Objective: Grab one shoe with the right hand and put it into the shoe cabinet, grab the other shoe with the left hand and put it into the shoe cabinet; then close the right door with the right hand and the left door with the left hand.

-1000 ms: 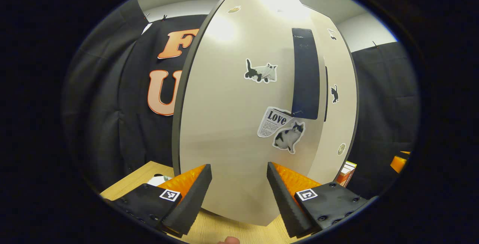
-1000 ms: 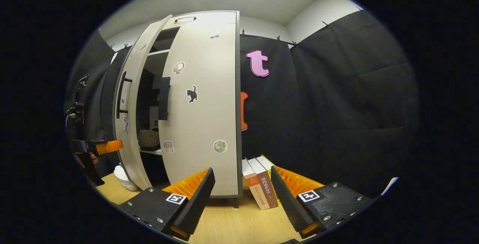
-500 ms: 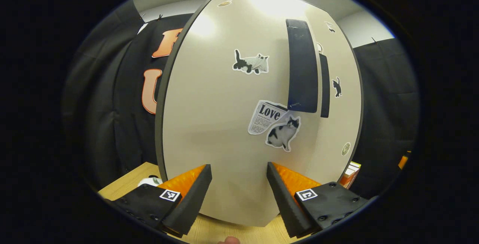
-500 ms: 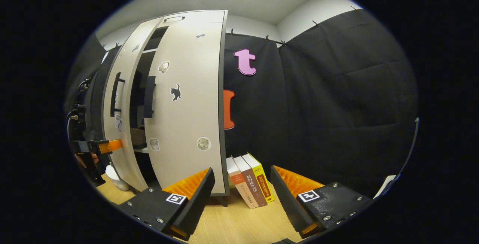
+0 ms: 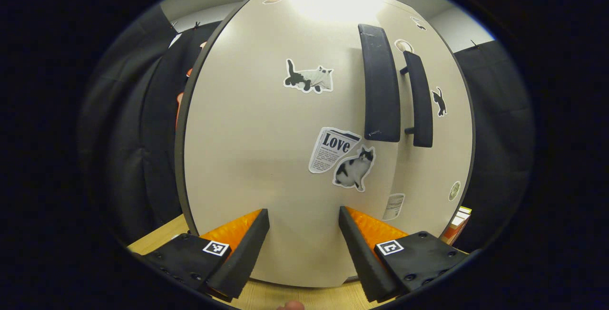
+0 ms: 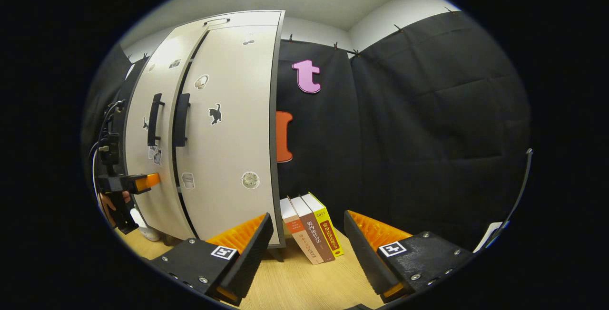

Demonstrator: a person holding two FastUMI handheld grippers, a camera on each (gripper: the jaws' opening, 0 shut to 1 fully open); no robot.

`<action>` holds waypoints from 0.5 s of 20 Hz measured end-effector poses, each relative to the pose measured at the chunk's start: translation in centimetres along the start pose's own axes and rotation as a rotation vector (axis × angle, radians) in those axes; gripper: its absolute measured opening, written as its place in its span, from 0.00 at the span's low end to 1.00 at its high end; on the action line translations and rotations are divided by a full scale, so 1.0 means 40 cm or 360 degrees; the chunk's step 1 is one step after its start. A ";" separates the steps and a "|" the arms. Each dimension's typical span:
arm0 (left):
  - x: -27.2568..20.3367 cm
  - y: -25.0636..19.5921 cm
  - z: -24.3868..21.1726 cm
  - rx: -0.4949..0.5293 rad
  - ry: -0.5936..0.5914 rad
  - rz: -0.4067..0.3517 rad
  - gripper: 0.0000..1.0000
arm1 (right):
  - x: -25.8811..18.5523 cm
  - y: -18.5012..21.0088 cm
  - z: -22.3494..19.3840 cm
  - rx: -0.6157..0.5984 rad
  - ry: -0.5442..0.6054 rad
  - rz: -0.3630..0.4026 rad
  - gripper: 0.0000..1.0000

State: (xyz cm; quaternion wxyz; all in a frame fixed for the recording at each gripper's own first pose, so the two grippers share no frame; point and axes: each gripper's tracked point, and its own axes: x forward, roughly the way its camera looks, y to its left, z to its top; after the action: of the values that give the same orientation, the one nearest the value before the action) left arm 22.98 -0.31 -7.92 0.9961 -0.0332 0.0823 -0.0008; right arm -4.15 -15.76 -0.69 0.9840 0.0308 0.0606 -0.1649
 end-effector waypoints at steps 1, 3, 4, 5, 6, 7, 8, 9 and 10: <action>0.002 -0.007 0.001 -0.0002 0.0004 -0.0005 0.96 | 0.001 0.001 0.000 0.0001 0.0000 0.0002 0.93; -0.002 -0.019 0.003 0.0004 -0.0002 -0.0010 0.96 | 0.002 0.003 0.001 0.0004 0.0000 0.0008 0.93; -0.003 -0.021 0.004 0.0006 -0.0003 -0.0010 0.96 | -0.001 0.005 0.002 0.0006 0.0000 0.0011 0.93; -0.003 -0.021 0.003 0.0007 -0.0002 -0.0005 0.96 | -0.003 0.008 0.005 0.0005 -0.0002 0.0016 0.93; -0.008 -0.021 0.003 0.0003 0.0008 -0.0001 0.96 | -0.003 0.012 0.004 0.0001 0.0000 0.0022 0.93; -0.018 -0.020 0.007 -0.0011 0.0009 -0.0002 0.96 | -0.004 0.016 0.005 -0.0005 -0.0001 0.0031 0.93; -0.038 -0.017 0.018 -0.0029 -0.0001 -0.0006 0.99 | -0.004 0.020 0.007 -0.0009 -0.0004 0.0039 0.93; -0.069 -0.008 0.032 -0.0040 -0.0015 -0.0004 0.97 | -0.006 0.026 0.010 -0.0008 -0.0008 0.0051 0.93; -0.100 0.003 0.044 -0.0052 -0.0024 0.0006 0.94 | -0.006 0.035 0.011 -0.0002 -0.0011 0.0066 0.93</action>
State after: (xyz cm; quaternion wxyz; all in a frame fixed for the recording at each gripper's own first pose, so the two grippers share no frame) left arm 19.35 -0.02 -5.53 0.9960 -0.0493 0.0751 0.0027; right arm -3.86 -14.40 -0.18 0.9874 0.0307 0.0566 -0.1446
